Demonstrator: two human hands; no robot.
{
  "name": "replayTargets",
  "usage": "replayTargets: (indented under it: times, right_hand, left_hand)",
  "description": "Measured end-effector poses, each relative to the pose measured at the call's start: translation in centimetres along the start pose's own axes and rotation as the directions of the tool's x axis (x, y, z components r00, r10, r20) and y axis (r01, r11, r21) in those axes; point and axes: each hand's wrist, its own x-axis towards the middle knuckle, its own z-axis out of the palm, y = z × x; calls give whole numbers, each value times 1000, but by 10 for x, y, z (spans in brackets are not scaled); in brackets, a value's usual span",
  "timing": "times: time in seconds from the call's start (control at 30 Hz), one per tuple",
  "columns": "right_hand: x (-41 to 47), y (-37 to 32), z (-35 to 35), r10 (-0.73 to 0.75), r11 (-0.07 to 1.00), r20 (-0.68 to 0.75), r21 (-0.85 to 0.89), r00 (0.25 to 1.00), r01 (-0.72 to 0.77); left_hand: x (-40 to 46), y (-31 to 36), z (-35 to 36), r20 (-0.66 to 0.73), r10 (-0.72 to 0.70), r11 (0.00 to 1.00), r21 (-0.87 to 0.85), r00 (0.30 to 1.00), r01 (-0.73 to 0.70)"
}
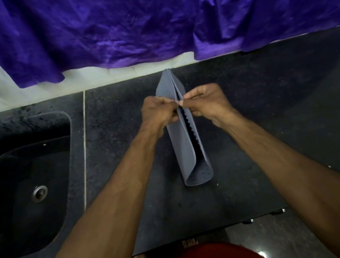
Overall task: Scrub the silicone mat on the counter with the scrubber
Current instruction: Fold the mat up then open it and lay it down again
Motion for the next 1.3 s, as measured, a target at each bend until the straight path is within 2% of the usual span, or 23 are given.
replayTargets:
  times: [0.4,0.6,0.73,0.9,0.97,1.03,1.13,1.23,1.3]
  right_hand:
    - [-3,3,1,-35,995,-23,-90,999,32]
    - [-3,-2,-6,-55,936,50,-345,997,69]
    - [2,3,-11,-113,909,6,-403,994,105]
    - [10,-8,-15,-169,878,50,-446,984,174]
    - [10,-19,-11,-207,847,85,-483,975,222]
    - [11,-35,-5,-240,804,145,-524,960,280]
    - [13,-64,9,-271,748,273,-544,923,381]
    - [16,-91,29,-285,678,418,-548,863,490]
    - [18,-104,44,-274,614,513,-557,813,559]
  left_hand:
    - [-5,6,3,27,-43,995,-85,999,45]
    - [-3,10,4,82,-105,991,-71,991,111]
    - [-3,16,6,129,-118,991,-46,985,125]
    - [-9,25,-7,159,-41,996,87,986,28]
    - [-9,31,-22,157,59,978,190,986,-89]
    - [-7,36,-42,114,281,890,341,953,-303]
    - [-8,50,-80,134,579,606,588,804,-535]
    - [-7,65,-118,308,651,264,765,693,-587]
    - [-8,69,-141,375,636,124,813,675,-569]
